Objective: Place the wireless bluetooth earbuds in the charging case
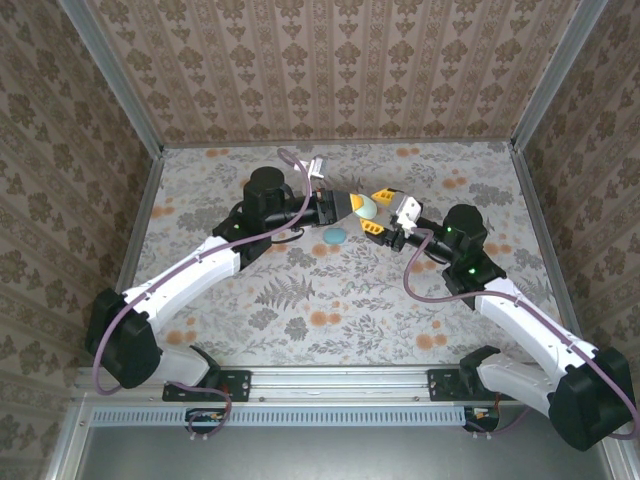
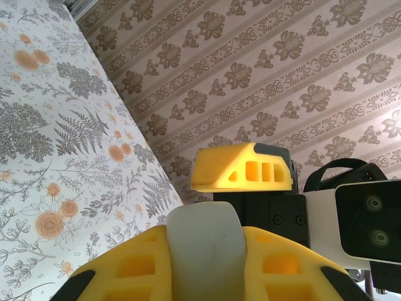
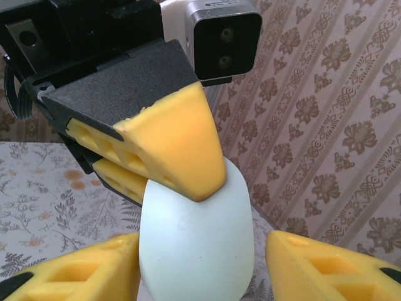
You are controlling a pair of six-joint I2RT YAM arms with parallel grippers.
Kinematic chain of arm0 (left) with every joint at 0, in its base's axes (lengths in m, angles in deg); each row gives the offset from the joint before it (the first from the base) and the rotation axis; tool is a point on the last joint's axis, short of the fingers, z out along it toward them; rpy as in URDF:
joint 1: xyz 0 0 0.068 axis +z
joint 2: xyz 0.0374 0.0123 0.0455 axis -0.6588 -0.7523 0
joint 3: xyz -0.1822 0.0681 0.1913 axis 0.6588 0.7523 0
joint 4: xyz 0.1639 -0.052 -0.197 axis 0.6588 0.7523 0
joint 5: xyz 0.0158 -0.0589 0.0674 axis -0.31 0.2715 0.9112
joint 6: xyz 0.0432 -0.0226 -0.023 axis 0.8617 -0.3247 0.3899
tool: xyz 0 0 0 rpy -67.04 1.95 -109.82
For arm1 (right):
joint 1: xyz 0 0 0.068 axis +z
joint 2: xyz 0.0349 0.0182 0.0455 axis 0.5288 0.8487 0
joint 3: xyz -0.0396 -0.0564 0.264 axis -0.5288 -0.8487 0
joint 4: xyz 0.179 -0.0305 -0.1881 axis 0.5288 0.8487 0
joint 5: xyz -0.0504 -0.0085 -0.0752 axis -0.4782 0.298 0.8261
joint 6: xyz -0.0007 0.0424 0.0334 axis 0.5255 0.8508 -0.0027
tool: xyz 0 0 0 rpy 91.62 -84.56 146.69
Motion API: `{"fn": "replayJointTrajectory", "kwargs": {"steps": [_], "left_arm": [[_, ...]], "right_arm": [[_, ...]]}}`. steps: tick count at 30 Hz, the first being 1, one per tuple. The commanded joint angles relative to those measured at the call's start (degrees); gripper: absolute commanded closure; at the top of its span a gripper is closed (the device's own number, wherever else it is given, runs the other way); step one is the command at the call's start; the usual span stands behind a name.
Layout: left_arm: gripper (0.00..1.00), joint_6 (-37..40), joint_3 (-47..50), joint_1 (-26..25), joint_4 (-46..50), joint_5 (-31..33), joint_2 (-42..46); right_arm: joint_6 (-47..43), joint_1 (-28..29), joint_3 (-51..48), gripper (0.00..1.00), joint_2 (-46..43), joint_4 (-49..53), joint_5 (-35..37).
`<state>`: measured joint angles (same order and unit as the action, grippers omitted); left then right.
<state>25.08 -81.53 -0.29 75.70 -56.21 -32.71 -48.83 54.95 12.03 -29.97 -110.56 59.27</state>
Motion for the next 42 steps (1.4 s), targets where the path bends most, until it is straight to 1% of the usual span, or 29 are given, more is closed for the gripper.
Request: {"fn": "replayJointTrajectory", "kwargs": {"steps": [1, 5, 8, 12, 14, 15, 16, 18, 19, 20, 21, 22, 24, 26, 28, 29, 30, 31, 33, 37, 42], "left_arm": [[0.85, -1.2, 0.3, 0.5, -2.2, -0.3, 1.2], [0.85, -1.3, 0.4, 0.5, -2.5, -0.4, 1.2], [0.84, -1.4, 0.4, 0.4, -2.8, -0.6, 1.2], [0.81, -1.4, 0.4, 0.4, -2.9, -0.7, 1.2], [0.74, -1.1, 0.3, 0.4, -3.2, -0.9, 1.2], [0.67, -0.8, 0.3, 0.4, -3.2, -0.9, 1.3], [0.57, 0.2, 0.3, 0.4, -3.3, -1.0, 1.4], [0.45, 3.8, 0.3, 0.4, -2.0, -0.7, 2.0], [0.37, 7.2, 0.1, 0.7, -0.3, -0.4, 2.6], [0.31, 10.8, -0.1, 0.9, 1.4, 0.1, 3.5], [0.26, 15.8, 0.2, 1.1, 3.6, 2.0, 4.8], [0.23, 21.2, 0.7, 1.3, 5.7, 3.8, 6.3], [0.19, 32.3, 2.7, 1.8, 7.2, 5.1, 9.4], [0.17, 42.2, 6.3, 2.9, 6.1, 4.0, 12.6], [0.15, 52.9, 9.9, 5.0, 5.7, -1.2, 15.6], [0.15, 55.5, 10.8, 6.2, 6.3, -2.5, 16.3], [0.15, 57.1, 11.4, 7.9, 6.5, -5.3, 16.8], [0.15, 57.6, 11.7, 9.3, 5.7, -8.7, 16.7], [0.16, 58.9, 12.0, 10.1, 4.2, -12.7, 16.5], [0.16, 61.0, 11.0, 8.3, 3.5, -15.1, 15.1], [0.16, 59.6, 8.7, 6.6, 3.4, -14.4, 11.9]], "right_arm": [[0.7, -0.3, 0.4, 0.46, -0.1, -1.0, -0.1], [0.6, -0.2, 0.6, 0.46, 0.2, -0.9, -0.1], [0.5, -0.3, 0.9, 0.5, 0.2, -0.5, -0.1], [0.3, -0.2, 1.6, 0.52, 0.6, 0.6, -0.1], [0.9, -0.3, 2.0, 0.53, 0.7, 1.4, -0.4], [1.3, -0.3, 2.7, 0.55, 0.7, 2.6, -0.9], [1.7, -0.3, 3.7, 0.57, 0.9, 4.5, -1.7], [3.6, -0.5, 6.2, 0.59, 1.4, 8.9, -3.5], [4.5, -0.8, 7.7, 0.59, 1.8, 11.5, -5.4], [5.2, -1.1, 9.1, 0.59, 2.4, 14.0, -7.4], [6.1, -1.6, 10.5, 0.6, 3.1, 16.2, -10.2], [7.0, -2.2, 12.0, 0.6, 3.9, 18.0, -13.5], [8.9, -3.1, 14.5, 0.6, 5.8, 20.9, -19.5], [9.8, -3.7, 17.1, 0.61, 7.6, 24.2, -24.7], [10.3, -4.1, 19.3, 0.61, 9.4, 26.5, -29.6], [10.4, -4.2, 20.1, 0.61, 9.9, 26.9, -31.2], [10.7, -4.1, 20.6, 0.61, 10.3, 26.9, -32.5], [11.2, -4.2, 21.0, 0.61, 10.6, 26.4, -33.3], [11.4, -4.1, 21.7, 0.61, 11.0, 26.4, -34.7], [11.4, -3.9, 22.6, 0.61, 11.4, 26.7, -34.9], [10.4, -3.3, 22.9, 0.6, 11.7, 26.9, -34.6]]}}
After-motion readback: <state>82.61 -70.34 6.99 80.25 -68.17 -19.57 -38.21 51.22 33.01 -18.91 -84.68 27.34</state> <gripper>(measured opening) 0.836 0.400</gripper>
